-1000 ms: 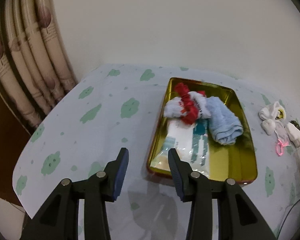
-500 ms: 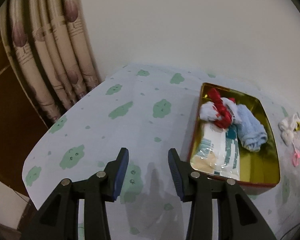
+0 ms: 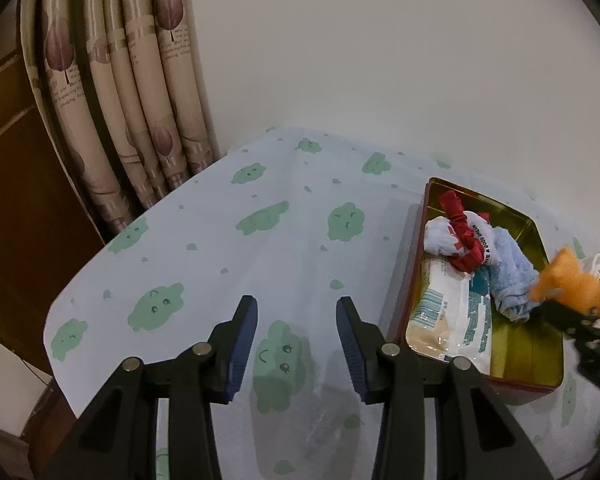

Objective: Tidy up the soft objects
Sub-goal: 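Carry the orange rubber toy into the tin and open the right tool, then grasp the brown patterned pouch on the sheet with the right tool, then grasp the white fluffy ball beside the socks with the left tool, then carry the white fluffy ball into the tin and open the left tool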

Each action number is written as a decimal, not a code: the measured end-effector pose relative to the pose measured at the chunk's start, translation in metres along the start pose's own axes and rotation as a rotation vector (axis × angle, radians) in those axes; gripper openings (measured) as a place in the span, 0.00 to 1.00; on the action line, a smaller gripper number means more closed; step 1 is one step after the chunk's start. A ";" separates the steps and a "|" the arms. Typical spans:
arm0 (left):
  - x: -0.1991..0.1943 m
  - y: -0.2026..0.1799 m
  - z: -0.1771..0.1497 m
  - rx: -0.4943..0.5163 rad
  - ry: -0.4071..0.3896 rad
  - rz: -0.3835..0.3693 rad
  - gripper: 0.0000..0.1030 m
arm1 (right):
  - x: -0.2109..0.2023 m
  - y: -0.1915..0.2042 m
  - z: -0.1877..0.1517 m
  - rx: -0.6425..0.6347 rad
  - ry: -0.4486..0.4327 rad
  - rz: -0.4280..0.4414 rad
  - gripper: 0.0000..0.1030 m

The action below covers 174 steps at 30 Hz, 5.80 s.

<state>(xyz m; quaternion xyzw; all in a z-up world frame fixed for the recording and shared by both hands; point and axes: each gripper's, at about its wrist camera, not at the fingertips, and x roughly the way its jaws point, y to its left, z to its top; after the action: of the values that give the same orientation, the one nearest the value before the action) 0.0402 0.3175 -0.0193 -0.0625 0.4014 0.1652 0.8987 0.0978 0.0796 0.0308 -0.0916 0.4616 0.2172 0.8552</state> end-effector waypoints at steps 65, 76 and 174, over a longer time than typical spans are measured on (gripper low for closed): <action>0.005 0.006 0.000 -0.037 0.027 -0.001 0.41 | -0.057 -0.123 -0.033 0.190 -0.074 -0.181 0.66; 0.005 -0.001 -0.002 0.001 0.008 0.015 0.41 | -0.073 -0.298 -0.080 0.451 0.006 -0.426 0.69; -0.014 -0.335 -0.002 0.525 0.099 -0.467 0.20 | -0.097 -0.347 -0.221 0.645 -0.048 -0.390 0.26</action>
<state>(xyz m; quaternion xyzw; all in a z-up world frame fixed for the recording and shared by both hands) 0.1456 -0.0003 -0.0169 0.0725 0.4484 -0.1567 0.8770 0.0440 -0.3354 -0.0266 0.1012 0.4599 -0.1040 0.8760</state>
